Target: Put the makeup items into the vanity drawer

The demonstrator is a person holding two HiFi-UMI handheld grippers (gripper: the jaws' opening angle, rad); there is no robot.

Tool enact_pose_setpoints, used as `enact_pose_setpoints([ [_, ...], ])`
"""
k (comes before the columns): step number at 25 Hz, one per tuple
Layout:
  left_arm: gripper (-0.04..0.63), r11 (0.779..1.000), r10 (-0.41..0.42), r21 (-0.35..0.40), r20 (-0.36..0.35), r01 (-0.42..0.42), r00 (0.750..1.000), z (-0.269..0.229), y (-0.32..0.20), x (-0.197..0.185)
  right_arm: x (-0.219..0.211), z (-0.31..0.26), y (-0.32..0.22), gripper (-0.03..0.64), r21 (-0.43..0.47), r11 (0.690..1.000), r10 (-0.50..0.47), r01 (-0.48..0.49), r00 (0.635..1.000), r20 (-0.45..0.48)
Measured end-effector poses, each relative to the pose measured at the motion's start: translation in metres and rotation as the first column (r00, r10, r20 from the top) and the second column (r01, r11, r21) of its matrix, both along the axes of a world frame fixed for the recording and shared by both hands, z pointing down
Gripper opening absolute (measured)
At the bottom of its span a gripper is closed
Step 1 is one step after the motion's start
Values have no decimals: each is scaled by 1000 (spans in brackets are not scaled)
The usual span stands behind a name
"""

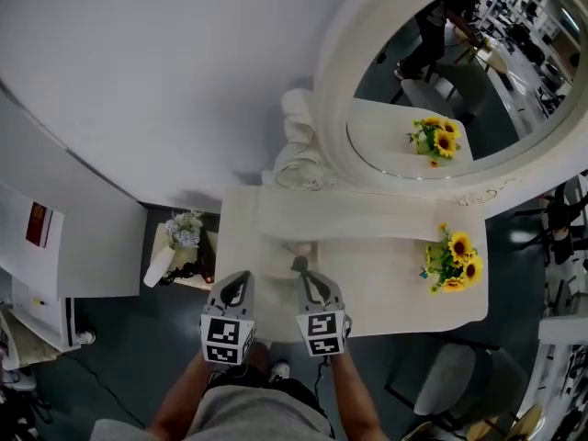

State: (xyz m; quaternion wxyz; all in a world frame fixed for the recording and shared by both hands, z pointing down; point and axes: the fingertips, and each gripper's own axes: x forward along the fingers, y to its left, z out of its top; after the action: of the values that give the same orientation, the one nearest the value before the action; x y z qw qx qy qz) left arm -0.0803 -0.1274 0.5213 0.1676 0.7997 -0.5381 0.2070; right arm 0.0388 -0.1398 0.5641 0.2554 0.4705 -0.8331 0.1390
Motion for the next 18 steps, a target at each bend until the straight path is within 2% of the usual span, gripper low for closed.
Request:
enact_pose_setpoints([
  [15,0,998,22,-66,1,-22,1000,32,-19,12,9,37,-16,46,-85,996,7,-6,1000,9],
  [18,0,997,28,-70,2,-28,1000,33,-18,16,5,37,-13,148,-90,996,-11,14,999,36],
])
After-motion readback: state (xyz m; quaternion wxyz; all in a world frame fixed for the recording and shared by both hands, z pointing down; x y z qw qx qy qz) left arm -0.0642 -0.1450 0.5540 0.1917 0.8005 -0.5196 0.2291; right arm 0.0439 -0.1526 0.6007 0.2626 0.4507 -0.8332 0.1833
